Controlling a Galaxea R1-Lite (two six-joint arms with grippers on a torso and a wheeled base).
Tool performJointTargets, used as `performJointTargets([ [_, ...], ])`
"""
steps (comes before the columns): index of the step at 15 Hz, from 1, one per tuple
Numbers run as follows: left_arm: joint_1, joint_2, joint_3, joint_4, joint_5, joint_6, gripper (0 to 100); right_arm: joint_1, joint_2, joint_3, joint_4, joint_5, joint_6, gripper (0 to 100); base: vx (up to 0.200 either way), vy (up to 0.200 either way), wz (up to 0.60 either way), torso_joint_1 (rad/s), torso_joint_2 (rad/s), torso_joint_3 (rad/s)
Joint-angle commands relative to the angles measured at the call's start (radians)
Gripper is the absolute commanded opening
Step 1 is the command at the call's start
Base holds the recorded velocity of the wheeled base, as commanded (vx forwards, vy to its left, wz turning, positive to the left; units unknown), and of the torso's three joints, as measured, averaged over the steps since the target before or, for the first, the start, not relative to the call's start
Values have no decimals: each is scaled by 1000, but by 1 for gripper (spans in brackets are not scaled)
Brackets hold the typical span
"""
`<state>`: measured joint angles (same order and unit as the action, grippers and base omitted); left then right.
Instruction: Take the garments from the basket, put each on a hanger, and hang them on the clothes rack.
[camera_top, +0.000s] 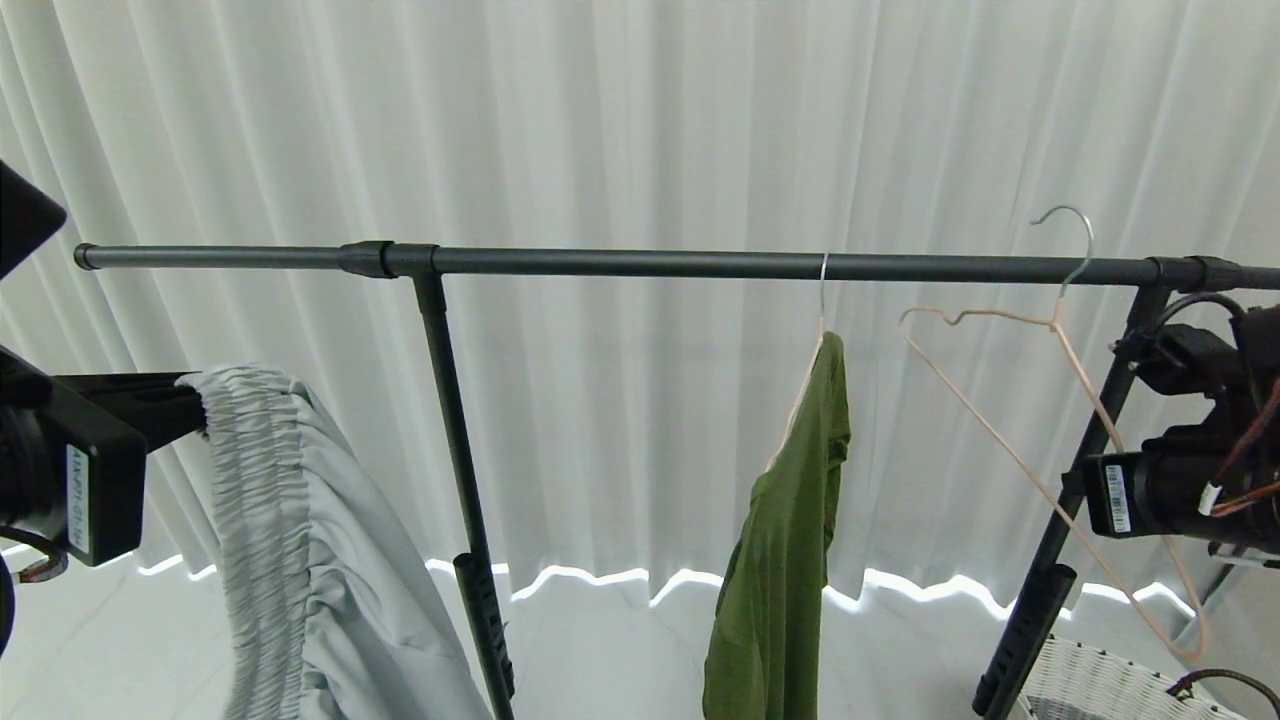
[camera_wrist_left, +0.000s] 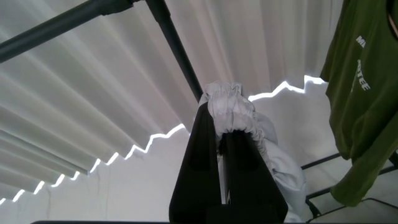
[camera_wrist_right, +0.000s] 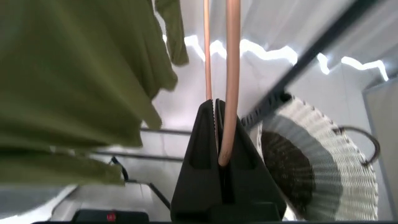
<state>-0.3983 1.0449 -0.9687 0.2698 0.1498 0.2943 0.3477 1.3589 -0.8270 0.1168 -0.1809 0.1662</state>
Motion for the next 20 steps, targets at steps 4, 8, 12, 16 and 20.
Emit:
performJointTargets([
  [4, -1, -2, -1, 0, 1, 0, 0, 10, -147, 141, 1, 0, -5, 0, -200, 0, 0, 3, 5, 6],
  [8, -1, 0, 7, 0, -1, 0, 0, 33, -187, 177, 4, 0, -5, 0, -200, 0, 0, 5, 2, 2],
  [12, -1, 1, 12, 0, -1, 0, 0, 68, -205, 193, 9, 4, -31, 0, -200, 0, 0, 0, 2, 4],
  [16, -1, 1, 42, 0, 1, 3, 0, 191, -221, 189, 9, 12, -33, 0, -100, 0, 0, 1, -1, 2],
  [20, -7, 12, 94, 0, -1, 79, 0, 467, -239, 192, 9, 14, -20, 0, 0, 0, 0, 0, 0, 0],
])
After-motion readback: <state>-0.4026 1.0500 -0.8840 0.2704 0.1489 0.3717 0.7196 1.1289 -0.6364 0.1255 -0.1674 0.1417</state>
